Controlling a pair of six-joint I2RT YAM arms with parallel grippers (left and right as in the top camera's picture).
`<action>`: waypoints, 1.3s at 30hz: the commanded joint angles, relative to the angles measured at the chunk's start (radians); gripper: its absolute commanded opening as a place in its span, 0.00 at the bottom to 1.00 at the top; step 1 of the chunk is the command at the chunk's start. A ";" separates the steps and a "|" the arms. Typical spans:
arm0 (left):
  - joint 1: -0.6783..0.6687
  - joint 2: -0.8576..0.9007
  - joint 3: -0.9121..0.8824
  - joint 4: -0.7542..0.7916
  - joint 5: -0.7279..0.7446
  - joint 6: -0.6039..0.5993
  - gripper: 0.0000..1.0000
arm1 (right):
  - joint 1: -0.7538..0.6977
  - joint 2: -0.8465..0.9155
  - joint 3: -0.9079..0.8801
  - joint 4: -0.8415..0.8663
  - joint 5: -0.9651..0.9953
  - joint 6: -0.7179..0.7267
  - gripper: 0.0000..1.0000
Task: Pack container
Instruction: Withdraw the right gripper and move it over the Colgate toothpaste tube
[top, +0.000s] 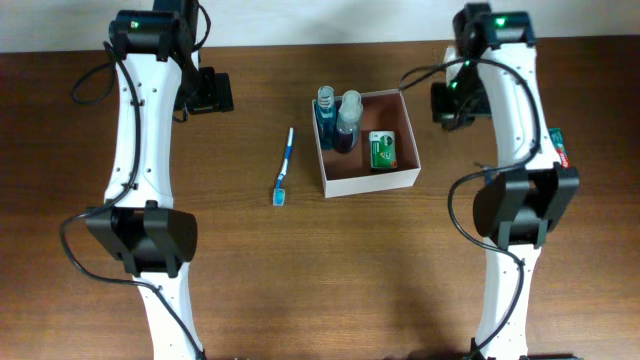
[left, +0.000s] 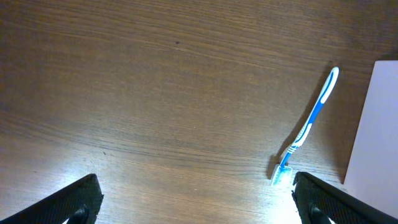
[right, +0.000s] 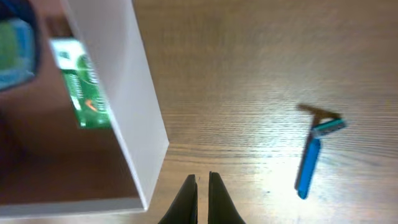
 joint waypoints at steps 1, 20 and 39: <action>0.003 -0.008 -0.004 0.002 0.007 -0.009 0.99 | 0.011 -0.002 -0.078 0.027 -0.008 -0.010 0.04; 0.003 -0.008 -0.004 0.002 0.007 -0.009 0.99 | 0.080 -0.002 -0.153 0.080 -0.183 -0.114 0.04; 0.003 -0.008 -0.004 0.002 0.007 -0.009 0.99 | -0.072 -0.006 -0.135 0.099 0.040 -0.111 0.24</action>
